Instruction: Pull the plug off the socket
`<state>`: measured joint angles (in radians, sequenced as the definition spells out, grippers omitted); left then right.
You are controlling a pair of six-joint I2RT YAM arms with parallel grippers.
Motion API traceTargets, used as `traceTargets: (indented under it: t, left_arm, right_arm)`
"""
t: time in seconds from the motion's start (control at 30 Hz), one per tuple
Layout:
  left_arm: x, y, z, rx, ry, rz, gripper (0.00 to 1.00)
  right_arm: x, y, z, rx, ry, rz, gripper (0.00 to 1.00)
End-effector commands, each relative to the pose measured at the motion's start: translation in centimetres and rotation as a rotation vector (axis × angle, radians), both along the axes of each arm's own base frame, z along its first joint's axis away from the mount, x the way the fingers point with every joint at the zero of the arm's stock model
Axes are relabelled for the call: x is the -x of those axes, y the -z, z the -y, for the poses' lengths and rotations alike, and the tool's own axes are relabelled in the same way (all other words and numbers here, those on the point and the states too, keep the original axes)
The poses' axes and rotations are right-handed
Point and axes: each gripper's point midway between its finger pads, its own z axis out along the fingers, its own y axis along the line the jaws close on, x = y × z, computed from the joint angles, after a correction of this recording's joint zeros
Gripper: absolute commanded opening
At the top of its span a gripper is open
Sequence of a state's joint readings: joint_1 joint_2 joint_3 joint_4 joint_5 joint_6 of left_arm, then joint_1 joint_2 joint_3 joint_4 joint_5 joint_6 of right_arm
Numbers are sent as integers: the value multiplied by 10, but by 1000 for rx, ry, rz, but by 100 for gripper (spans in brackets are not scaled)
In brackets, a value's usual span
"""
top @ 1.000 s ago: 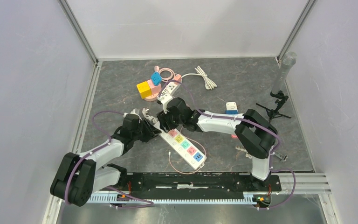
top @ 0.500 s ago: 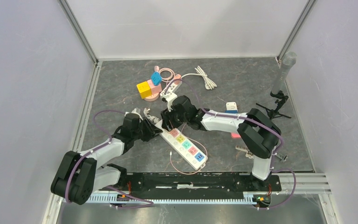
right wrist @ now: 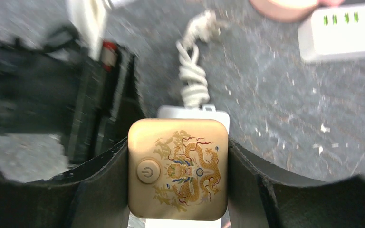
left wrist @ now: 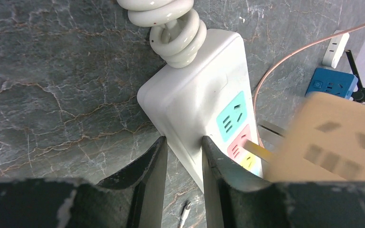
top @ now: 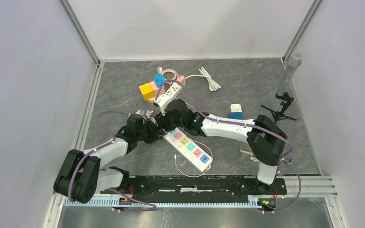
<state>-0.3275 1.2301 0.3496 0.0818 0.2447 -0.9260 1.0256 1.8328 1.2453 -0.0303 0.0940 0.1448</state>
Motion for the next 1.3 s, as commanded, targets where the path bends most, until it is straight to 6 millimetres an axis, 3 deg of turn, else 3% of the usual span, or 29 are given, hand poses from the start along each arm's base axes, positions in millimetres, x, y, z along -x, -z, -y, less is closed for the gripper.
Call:
traceTargets:
  t: [0.0, 0.13, 0.3, 0.47, 0.6, 0.73, 0.87, 0.93, 1.1, 1.27]
  left_arm:
    - [34, 50, -40, -194, -87, -189, 38]
    - [30, 45, -37, -183, -87, -175, 38]
    - [22, 29, -27, -129, -66, -129, 38]
    - [9, -13, -21, -86, -60, -34, 44]
    - [2, -51, -26, -100, -71, 49, 56]
    - [5, -79, -34, -133, -77, 98, 71]
    - [9, -101, -43, -164, -89, 146, 93]
    - [11, -107, -49, -183, -104, 160, 97]
    - [15, -112, -61, -232, -133, 174, 100]
    - [19, -111, -64, -260, -121, 162, 100]
  right_arm:
    - [-8, -110, -35, -344, -66, 79, 0]
    - [-16, -97, -24, -292, -5, 80, 0]
    - [-28, -107, 0, -287, 85, 103, 0]
    - [-46, -120, 38, -280, 178, 117, 0]
    - [-65, -125, 80, -245, 282, 151, 0]
    - [-90, -110, 145, -121, 454, 189, 0]
    - [-115, -95, 218, 102, 680, 279, 0]
    - [-126, -88, 247, 212, 761, 308, 0]
    - [-154, -61, 283, 375, 863, 280, 1]
    - [-171, -28, 302, 494, 910, 246, 17]
